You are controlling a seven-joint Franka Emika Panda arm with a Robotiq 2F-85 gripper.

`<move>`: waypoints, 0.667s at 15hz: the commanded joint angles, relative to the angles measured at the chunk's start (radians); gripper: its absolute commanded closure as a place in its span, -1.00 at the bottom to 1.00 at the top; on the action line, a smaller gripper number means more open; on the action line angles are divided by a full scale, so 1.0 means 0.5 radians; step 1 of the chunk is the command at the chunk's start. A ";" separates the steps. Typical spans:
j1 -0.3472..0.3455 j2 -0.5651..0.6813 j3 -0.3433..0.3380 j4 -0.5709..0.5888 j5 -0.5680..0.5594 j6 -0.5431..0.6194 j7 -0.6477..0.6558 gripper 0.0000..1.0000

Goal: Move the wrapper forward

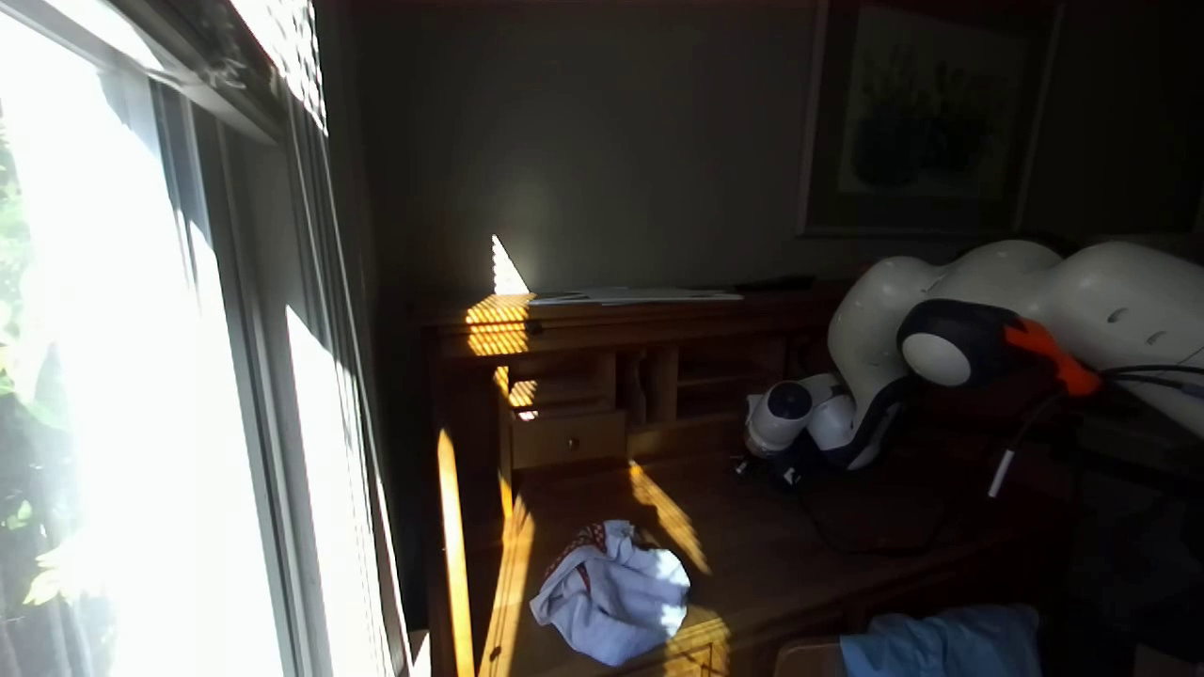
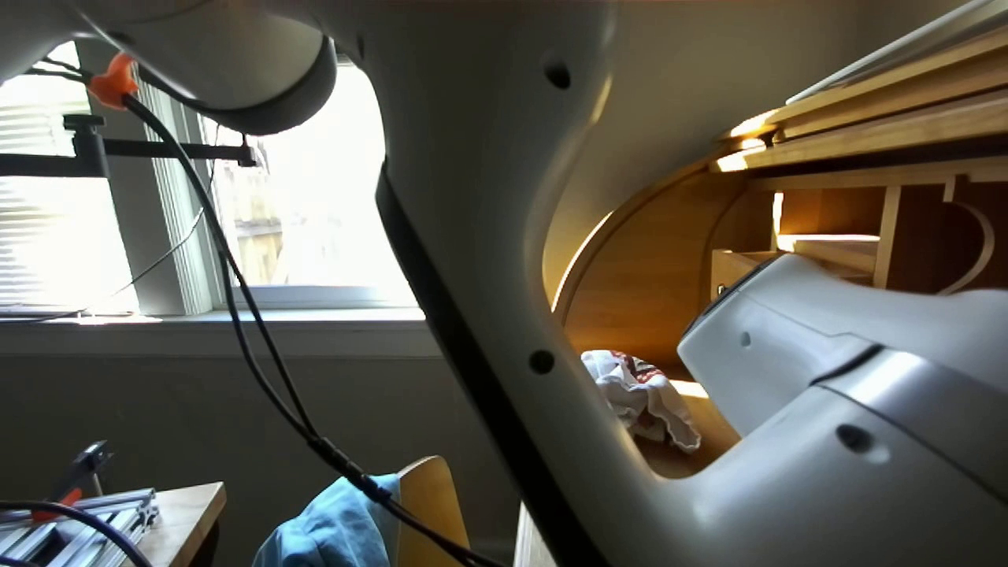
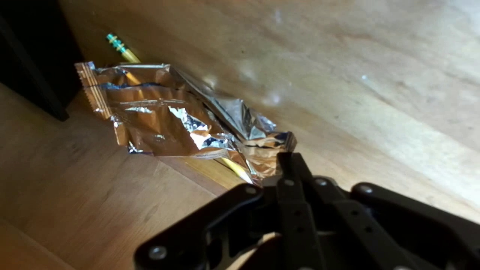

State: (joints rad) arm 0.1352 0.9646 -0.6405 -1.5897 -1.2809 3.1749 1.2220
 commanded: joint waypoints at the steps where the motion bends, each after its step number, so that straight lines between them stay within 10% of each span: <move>1: 0.028 0.011 -0.006 -0.032 0.028 -0.006 0.107 1.00; 10: 0.178 -0.374 0.199 -0.401 0.241 -0.322 0.285 1.00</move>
State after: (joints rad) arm 0.1819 0.9106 -0.5884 -1.6508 -1.2173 3.1020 1.3660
